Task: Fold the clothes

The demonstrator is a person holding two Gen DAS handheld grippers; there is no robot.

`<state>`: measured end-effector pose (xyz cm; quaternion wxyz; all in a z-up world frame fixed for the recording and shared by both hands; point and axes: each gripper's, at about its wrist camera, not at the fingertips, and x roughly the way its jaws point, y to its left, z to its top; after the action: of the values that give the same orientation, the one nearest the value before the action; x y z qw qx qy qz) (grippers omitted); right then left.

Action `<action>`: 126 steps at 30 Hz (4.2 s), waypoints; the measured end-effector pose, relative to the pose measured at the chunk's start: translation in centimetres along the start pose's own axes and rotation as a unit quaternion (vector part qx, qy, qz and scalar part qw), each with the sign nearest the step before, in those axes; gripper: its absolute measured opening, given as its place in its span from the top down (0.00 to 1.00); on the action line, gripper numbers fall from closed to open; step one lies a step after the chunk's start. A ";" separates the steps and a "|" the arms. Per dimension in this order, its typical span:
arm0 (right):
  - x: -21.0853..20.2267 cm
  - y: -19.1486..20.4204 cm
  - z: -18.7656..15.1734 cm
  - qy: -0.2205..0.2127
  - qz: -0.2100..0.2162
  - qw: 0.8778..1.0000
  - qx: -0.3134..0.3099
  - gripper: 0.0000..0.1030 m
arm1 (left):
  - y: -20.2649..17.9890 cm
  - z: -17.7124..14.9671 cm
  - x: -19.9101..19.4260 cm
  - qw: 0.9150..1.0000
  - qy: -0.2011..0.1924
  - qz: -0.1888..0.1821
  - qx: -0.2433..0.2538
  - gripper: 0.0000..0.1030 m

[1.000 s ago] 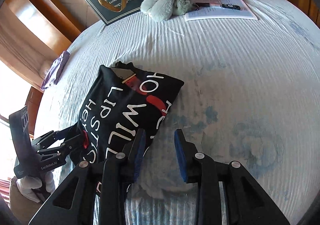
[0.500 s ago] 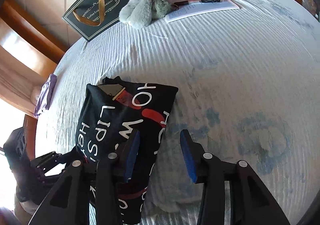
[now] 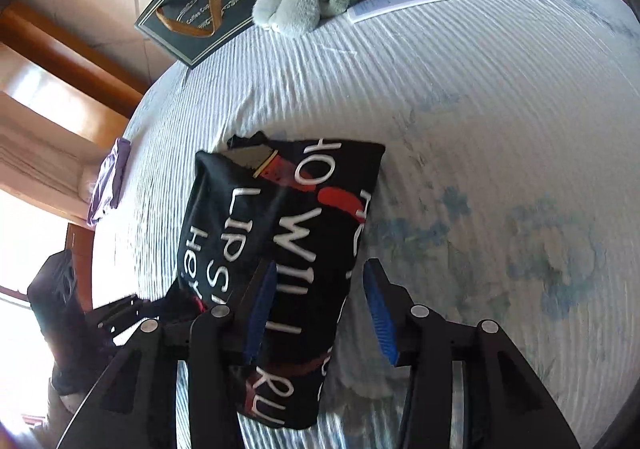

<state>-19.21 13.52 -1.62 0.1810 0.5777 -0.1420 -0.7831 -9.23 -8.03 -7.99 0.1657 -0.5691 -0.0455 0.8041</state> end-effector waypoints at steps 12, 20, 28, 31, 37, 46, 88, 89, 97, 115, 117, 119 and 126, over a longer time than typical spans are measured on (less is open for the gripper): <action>2.7 0.3 0.7 -0.029 0.011 1.000 0.000 0.52 | -0.8 -0.4 0.5 1.000 0.000 -0.005 0.004 0.71; 3.0 1.2 0.6 -0.022 -0.007 0.998 -0.055 0.61 | -0.2 -0.9 0.8 1.000 -0.008 -0.027 -0.005 0.75; 3.0 0.8 0.5 -0.030 0.015 0.998 -0.061 0.60 | -0.8 -2.4 1.2 0.999 -0.028 -0.030 -0.019 0.77; 2.9 1.6 0.1 -0.035 -0.008 0.996 -0.077 0.67 | -2.2 -3.0 1.5 0.999 -0.031 -0.003 -0.013 0.84; 1.0 3.4 -0.9 -0.070 -0.025 0.991 -0.114 0.77 | -5.2 -4.0 -1.0 0.995 -0.069 0.066 0.024 0.89; -4.1 6.4 0.1 -0.127 0.009 0.978 -0.165 0.79 | -7.9 -2.8 -5.2 0.985 -0.147 0.092 0.003 0.89; 0.9 -4.0 3.4 -0.032 0.012 0.990 -0.139 0.73 | -12.4 0.1 9.7 0.993 -0.063 0.054 -0.083 0.83; 0.4 -3.6 3.2 -0.039 0.008 0.988 -0.149 0.76 | -13.0 0.1 9.5 0.993 -0.068 0.069 -0.070 0.85; -6.6 -0.3 3.3 -0.118 0.032 0.974 -0.192 0.79 | -15.8 0.6 2.8 0.978 -0.165 0.127 -0.020 0.86; -10.1 16.6 4.8 -0.173 0.092 0.927 -0.320 0.79 | -6.1 -2.9 -8.7 0.947 -0.261 0.159 -0.103 0.86; -9.2 19.4 4.7 -0.171 0.092 0.922 -0.335 0.79 | -3.5 -3.8 -9.9 0.944 -0.266 0.155 -0.116 0.86; -8.0 22.5 4.7 -0.167 0.095 0.917 -0.349 0.79 | -0.6 -4.8 -11.3 0.941 -0.272 0.155 -0.130 0.86; -3.4 38.4 4.8 -0.163 0.154 0.899 -0.376 0.79 | 13.0 -7.5 -19.8 0.923 -0.288 0.201 -0.160 0.86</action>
<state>-18.30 -19.23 19.27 0.4778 0.3016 0.0486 -0.8237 0.87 -27.42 3.86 -0.1132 -0.3293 -0.1042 0.9316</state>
